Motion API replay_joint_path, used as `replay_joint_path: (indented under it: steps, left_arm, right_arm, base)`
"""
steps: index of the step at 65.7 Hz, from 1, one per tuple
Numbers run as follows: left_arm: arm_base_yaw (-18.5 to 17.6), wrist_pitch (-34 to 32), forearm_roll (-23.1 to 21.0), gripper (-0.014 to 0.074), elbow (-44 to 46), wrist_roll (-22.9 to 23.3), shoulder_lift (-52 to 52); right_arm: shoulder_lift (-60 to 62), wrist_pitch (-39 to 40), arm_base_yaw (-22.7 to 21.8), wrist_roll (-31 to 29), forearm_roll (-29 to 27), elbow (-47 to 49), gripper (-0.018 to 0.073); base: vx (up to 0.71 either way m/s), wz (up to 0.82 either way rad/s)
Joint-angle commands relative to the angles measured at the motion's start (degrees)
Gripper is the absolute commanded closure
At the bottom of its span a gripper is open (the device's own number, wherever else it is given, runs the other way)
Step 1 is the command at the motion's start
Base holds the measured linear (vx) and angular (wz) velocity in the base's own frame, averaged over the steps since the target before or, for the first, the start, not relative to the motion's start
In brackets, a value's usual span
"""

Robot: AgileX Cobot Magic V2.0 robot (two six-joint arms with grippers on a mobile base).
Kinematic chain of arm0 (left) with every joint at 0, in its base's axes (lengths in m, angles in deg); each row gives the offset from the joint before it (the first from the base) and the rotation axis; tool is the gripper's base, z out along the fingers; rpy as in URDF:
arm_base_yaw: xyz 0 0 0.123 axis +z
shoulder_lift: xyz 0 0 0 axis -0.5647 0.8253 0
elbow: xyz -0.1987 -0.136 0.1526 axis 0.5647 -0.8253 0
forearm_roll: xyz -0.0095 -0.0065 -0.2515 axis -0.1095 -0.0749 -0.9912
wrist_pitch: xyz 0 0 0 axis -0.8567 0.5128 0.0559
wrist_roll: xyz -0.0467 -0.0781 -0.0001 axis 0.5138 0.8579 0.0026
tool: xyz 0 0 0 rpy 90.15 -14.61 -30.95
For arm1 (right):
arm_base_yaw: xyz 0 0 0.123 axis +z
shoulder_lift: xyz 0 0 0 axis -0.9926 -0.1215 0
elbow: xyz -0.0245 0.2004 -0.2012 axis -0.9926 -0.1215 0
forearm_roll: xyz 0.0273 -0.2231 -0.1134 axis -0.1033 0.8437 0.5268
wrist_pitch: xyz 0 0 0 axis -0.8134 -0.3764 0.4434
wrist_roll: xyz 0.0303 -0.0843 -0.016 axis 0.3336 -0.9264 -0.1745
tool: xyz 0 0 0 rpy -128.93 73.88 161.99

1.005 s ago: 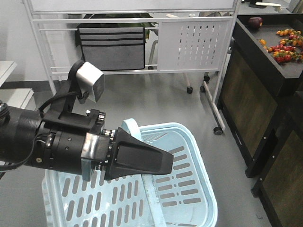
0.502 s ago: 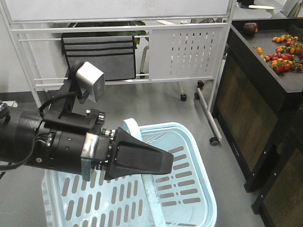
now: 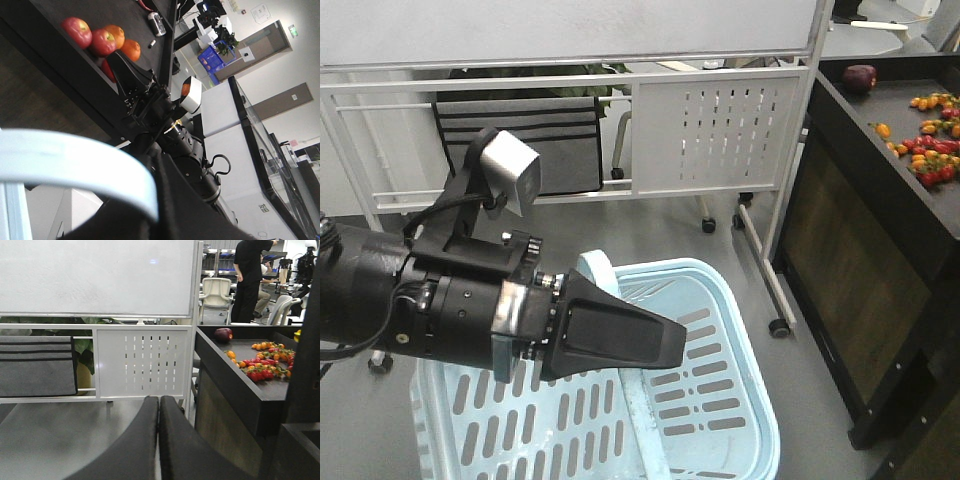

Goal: Place coke in basket with both arms
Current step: 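Drive the base across the room holding the basket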

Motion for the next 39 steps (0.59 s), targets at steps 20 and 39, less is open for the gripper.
replay_joint_path:
  steps: [20, 39]
  left_arm:
    - [-0.3, 0.9, -4.9, 0.0602, 1.5, -0.5, -1.9]
    - [-0.3, 0.9, -4.9, 0.0602, 1.5, -0.5, -1.9]
  right_arm:
    - [0.7, 3.9, -0.1, -0.4, 0.5, -0.5, 0.0564]
    - [0.7, 3.9, -0.1, -0.4, 0.5, -0.5, 0.0564]
  base:
    - [0.26, 0.09]
    - [0.25, 0.16]
